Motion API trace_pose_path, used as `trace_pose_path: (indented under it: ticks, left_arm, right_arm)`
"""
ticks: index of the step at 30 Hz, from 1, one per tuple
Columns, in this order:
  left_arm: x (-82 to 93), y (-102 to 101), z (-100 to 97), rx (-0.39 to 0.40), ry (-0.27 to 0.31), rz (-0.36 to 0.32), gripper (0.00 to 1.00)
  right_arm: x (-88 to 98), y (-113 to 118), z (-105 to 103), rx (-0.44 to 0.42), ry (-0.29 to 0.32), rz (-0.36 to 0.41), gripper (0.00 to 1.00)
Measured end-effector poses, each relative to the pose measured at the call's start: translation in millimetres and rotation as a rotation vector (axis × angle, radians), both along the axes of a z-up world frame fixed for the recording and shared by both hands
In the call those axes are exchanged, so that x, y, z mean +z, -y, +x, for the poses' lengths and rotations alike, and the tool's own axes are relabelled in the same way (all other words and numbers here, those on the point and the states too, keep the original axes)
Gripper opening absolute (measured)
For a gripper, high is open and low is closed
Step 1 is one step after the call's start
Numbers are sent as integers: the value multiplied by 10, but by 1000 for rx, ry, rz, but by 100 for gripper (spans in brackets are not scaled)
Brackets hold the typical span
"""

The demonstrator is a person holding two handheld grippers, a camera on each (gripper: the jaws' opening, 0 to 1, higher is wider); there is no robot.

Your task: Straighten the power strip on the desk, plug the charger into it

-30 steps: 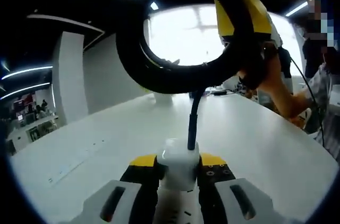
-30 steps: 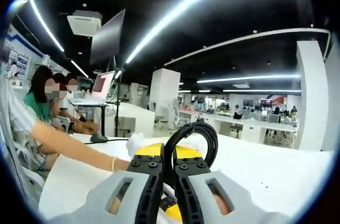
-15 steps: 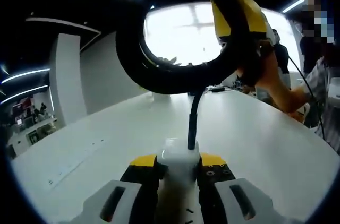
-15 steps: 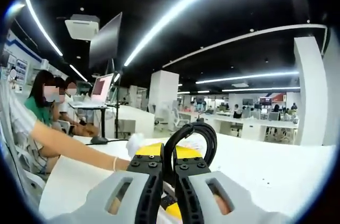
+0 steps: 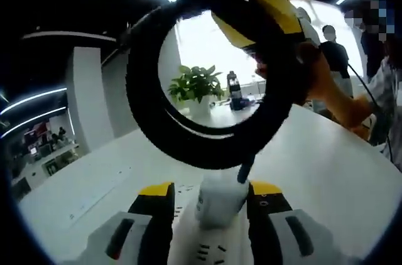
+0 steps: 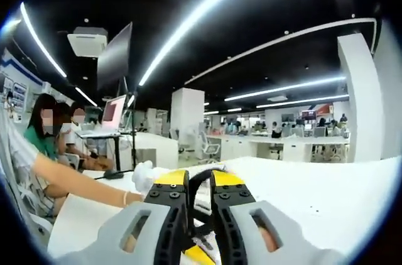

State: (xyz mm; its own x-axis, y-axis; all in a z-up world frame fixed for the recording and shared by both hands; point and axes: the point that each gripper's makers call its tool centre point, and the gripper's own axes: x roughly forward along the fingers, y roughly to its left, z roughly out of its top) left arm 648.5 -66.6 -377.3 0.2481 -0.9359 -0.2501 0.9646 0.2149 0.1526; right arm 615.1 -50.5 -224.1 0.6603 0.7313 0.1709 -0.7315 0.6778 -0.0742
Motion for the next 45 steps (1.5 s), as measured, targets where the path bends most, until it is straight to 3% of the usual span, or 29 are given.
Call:
trace_pose_path:
  ticks: [1, 2, 4, 13, 18, 29, 35, 40, 42, 45]
  left_arm:
    - [0, -5, -5, 2, 4, 4, 47]
    - [-113, -74, -11, 41, -52, 57, 48]
    - [-102, -59, -2, 26, 6, 36, 50]
    - [-120, -151, 42, 70, -46, -7, 57]
    - [-95, -202, 36, 84, -51, -22, 62]
    - [-80, -359, 30, 130, -47, -36, 62]
    - [67, -534, 5, 180, -51, -112, 68]
    - [183, -696, -23, 243, -51, -156, 70]
    - [259, -750, -41, 265, -50, -199, 74]
    - [318, -857, -79, 320, -26, -212, 82]
  right_arm:
    - [22, 21, -13, -8, 7, 12, 11]
    - [46, 37, -27, -11, 15, 25, 11]
    - [66, 46, -40, -11, 17, 36, 12]
    - [-51, 53, -57, -23, 6, -5, 21]
    - [-97, 90, -45, -26, -11, 9, 26]
    - [-282, 102, -22, -18, -57, 22, 28]
    - [-408, 126, -2, -13, -89, -9, 39]
    - [-497, 140, 2, -6, -95, -44, 40]
    - [-535, 138, -4, 2, -95, -64, 42]
    - [-597, 136, -9, 10, -91, -104, 46]
